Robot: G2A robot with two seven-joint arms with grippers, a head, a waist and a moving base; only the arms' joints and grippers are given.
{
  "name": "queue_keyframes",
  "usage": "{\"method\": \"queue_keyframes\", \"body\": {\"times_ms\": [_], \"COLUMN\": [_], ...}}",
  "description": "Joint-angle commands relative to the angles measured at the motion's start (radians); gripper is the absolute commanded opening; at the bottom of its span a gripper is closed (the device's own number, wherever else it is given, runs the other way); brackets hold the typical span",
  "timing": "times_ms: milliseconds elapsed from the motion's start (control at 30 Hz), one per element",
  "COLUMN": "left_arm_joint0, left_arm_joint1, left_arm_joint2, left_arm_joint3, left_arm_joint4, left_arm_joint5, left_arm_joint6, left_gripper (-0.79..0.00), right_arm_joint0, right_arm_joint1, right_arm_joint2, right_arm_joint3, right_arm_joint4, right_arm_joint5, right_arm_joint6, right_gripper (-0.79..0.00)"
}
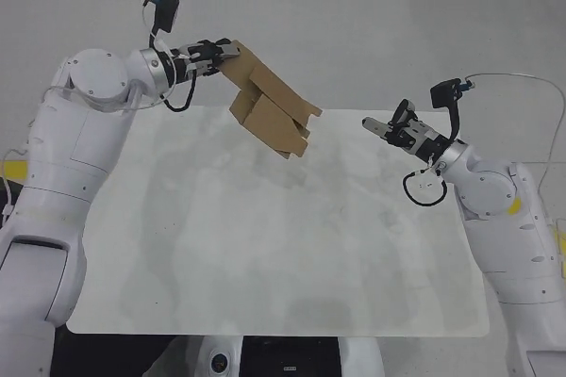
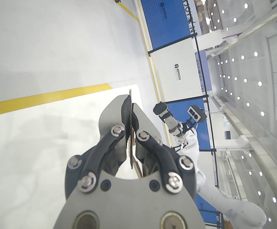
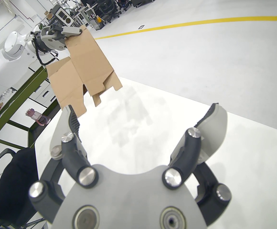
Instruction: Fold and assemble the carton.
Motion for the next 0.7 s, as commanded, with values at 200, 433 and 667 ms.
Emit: {"method": "queue_keyframes", "body": {"times_ms": [200, 433, 667], "left_arm_joint0": [0.04, 0.082, 0.147], "left_arm_joint1": [-0.016, -0.008, 0.006], "left_arm_joint2": [0.026, 0.017, -0.001], "left_arm_joint3": [-0.024, -0.047, -0.085], "left_arm_joint4": [-0.035, -0.026, -0.031], "left_arm_joint5": [-0.101, -0.195, -0.256], "left_arm_joint6": [-0.088, -0.178, -0.259], "left_gripper": [-0.785, -0.785, -0.785], "right_arm_joint0": [0.0, 0.0, 0.0], "right_arm_joint1": [0.0, 0.0, 0.0], "right_arm_joint2": [0.0, 0.0, 0.0], "right_arm_joint3": [0.0, 0.0, 0.0], "right_arm_joint4": [0.0, 0.0, 0.0], "right_arm_joint5": [0.0, 0.0, 0.0], "right_arm_joint6": [0.0, 0.0, 0.0], "right_gripper": [0.0, 0.0, 0.0]}}
